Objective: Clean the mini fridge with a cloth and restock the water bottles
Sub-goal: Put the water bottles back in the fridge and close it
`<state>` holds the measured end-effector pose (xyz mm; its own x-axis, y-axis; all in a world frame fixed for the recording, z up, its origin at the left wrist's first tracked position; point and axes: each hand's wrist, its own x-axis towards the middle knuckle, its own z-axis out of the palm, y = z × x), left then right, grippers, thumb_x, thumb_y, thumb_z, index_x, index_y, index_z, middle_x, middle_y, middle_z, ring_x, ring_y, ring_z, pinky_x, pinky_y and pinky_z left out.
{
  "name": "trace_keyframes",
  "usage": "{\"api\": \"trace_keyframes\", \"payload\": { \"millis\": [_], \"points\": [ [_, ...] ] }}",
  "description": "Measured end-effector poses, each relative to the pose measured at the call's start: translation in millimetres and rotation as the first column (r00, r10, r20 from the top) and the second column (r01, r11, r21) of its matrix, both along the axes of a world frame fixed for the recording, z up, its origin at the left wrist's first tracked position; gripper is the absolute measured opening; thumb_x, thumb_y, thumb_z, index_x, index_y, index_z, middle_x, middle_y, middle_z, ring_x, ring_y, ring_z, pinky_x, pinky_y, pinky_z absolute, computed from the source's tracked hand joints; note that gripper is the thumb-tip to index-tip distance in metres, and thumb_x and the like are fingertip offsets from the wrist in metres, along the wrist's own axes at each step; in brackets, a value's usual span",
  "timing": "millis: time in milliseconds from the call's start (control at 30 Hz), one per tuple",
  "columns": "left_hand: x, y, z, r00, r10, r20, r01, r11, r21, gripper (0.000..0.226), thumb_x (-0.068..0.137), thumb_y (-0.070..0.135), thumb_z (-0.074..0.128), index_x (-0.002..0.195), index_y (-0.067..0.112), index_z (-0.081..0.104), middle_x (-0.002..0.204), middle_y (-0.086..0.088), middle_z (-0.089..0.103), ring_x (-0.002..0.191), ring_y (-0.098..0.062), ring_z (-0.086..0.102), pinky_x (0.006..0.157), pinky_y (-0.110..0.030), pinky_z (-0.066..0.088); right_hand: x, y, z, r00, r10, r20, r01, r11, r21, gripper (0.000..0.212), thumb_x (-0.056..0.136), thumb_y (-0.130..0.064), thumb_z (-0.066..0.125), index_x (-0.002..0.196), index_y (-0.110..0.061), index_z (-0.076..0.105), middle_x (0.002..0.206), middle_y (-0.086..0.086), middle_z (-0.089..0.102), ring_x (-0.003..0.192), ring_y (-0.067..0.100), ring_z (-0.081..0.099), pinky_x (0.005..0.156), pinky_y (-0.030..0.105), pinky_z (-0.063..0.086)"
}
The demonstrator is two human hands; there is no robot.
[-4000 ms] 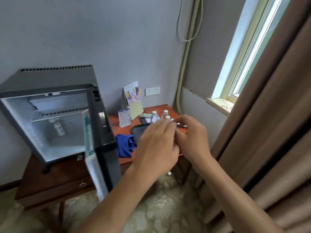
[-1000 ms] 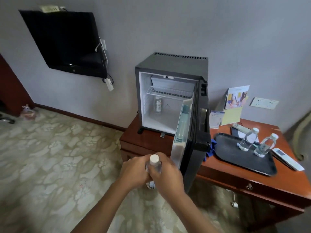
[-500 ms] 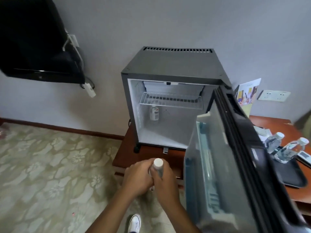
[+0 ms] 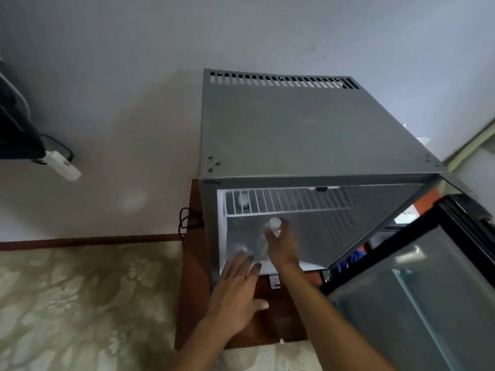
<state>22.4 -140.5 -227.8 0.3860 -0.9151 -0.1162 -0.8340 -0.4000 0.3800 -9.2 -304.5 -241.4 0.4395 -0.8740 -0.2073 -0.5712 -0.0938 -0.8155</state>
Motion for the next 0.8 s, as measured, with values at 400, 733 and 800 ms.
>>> {"api": "trace_keyframes", "payload": {
  "millis": [400,733,800],
  "points": [
    [31.0,-10.6,-42.8,0.986,-0.115,0.117,0.114,0.993,0.013,0.105,0.064,0.078,0.075,0.146,0.018,0.049,0.160,-0.011,0.041,0.151,-0.034,0.027,0.123,-0.047,-0.004,79.7,-68.6,2.3,0.820,0.279,-0.500,-0.456,0.847,-0.275,0.039,0.039,-0.011,0.099,0.058,-0.014,0.066,0.058,0.005,0.064,0.053,0.018,0.066,0.051,0.022,0.052],
    [18.3,-8.9,-21.1,0.970,0.030,0.241,-0.015,0.998,-0.061,0.082,0.095,0.072,0.032,0.155,0.017,0.039,0.165,-0.003,0.032,0.157,-0.024,0.013,0.127,-0.047,0.002,-20.8,-4.8,14.2,0.983,0.112,-0.147,-0.144,0.963,-0.227,0.063,0.098,-0.039,0.061,0.155,-0.024,0.038,0.153,0.005,0.048,0.137,0.025,0.047,0.111,0.040,0.042],
    [5.3,-3.8,-14.7,0.963,0.044,0.265,-0.024,0.997,-0.075,0.077,0.095,0.069,0.035,0.151,0.018,0.047,0.160,-0.004,0.041,0.156,-0.023,0.019,0.126,-0.052,0.012,-59.8,26.6,22.2,0.964,0.186,-0.192,-0.237,0.926,-0.293,0.057,0.098,-0.041,0.059,0.152,-0.029,0.043,0.153,-0.002,0.048,0.139,0.019,0.044,0.112,0.034,0.039]
  ]
}}
